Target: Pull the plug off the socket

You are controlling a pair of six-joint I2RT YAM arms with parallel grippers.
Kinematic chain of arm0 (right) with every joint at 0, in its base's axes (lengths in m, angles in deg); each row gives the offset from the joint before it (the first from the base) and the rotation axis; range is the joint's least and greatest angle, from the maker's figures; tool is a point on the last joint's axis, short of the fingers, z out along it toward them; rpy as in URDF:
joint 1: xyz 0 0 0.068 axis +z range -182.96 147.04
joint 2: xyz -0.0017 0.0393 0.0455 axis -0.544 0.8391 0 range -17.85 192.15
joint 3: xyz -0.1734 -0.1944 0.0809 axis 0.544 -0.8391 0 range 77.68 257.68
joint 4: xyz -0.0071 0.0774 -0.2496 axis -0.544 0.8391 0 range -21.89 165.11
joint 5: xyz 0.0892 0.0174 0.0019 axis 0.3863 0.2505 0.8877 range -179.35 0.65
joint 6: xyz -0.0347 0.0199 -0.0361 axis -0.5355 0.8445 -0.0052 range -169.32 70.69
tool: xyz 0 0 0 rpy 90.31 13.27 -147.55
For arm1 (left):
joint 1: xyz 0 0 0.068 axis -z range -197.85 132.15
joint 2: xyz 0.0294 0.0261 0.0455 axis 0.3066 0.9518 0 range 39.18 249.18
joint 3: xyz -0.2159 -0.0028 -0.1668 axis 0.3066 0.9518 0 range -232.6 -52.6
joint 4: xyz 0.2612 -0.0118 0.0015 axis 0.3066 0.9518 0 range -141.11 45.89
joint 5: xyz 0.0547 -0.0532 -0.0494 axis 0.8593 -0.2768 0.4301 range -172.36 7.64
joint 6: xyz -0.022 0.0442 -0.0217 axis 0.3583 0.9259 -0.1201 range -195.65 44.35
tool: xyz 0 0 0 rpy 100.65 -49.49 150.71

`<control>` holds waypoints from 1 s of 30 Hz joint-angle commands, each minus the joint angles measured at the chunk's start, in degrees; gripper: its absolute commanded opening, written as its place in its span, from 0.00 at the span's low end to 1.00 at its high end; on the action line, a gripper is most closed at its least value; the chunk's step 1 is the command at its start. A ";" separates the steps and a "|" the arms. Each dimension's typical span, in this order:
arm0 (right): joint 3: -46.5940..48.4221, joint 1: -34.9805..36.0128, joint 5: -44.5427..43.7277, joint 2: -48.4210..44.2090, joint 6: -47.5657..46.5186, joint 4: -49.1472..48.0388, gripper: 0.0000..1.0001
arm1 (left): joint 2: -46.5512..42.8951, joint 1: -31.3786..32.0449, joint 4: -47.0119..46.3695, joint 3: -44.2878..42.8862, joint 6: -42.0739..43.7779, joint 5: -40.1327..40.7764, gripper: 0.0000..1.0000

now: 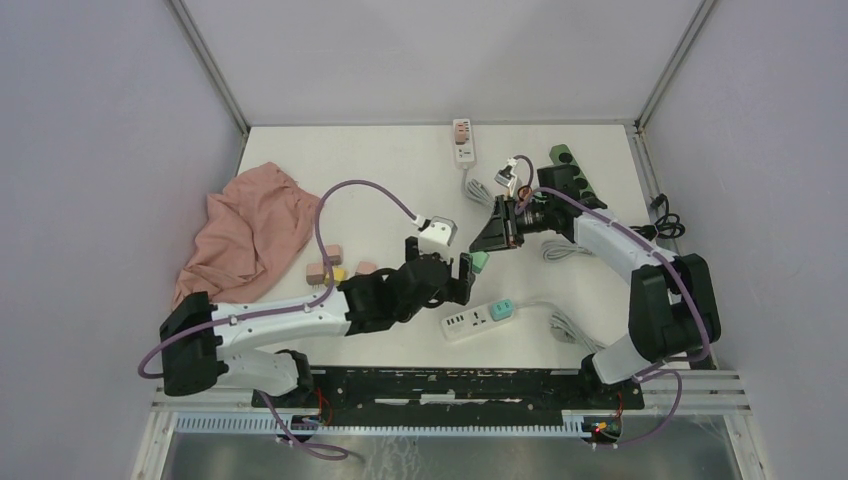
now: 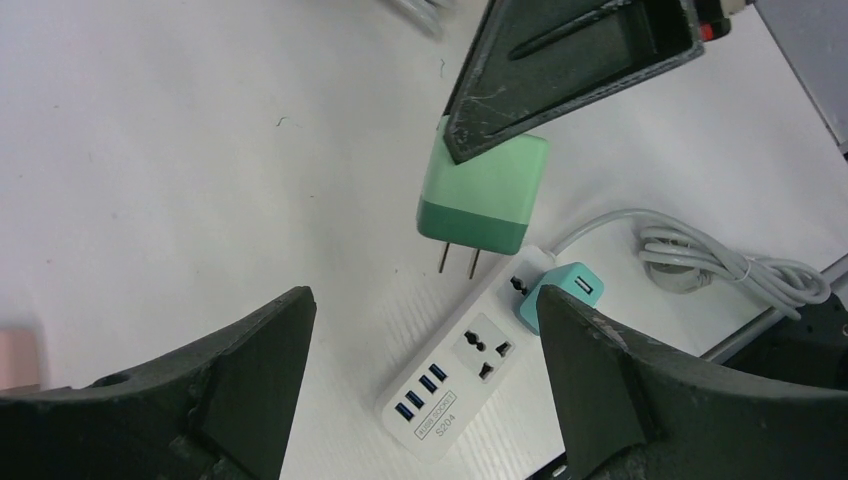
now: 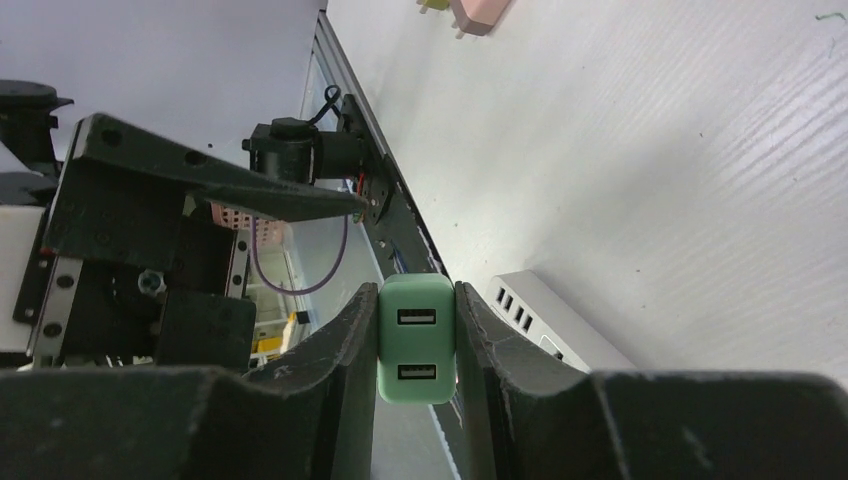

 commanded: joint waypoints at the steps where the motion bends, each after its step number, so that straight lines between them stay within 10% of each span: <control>1: 0.15 -0.22 0.17 1.20 4.26 -1.86 0.01 | 2.16 0.21 -1.20 -4.15 6.72 -4.48 0.88; 30: 0.49 -0.13 1.93 1.16 3.32 -0.94 0.01 | 13.65 -5.93 2.52 -14.49 13.89 -10.63 0.71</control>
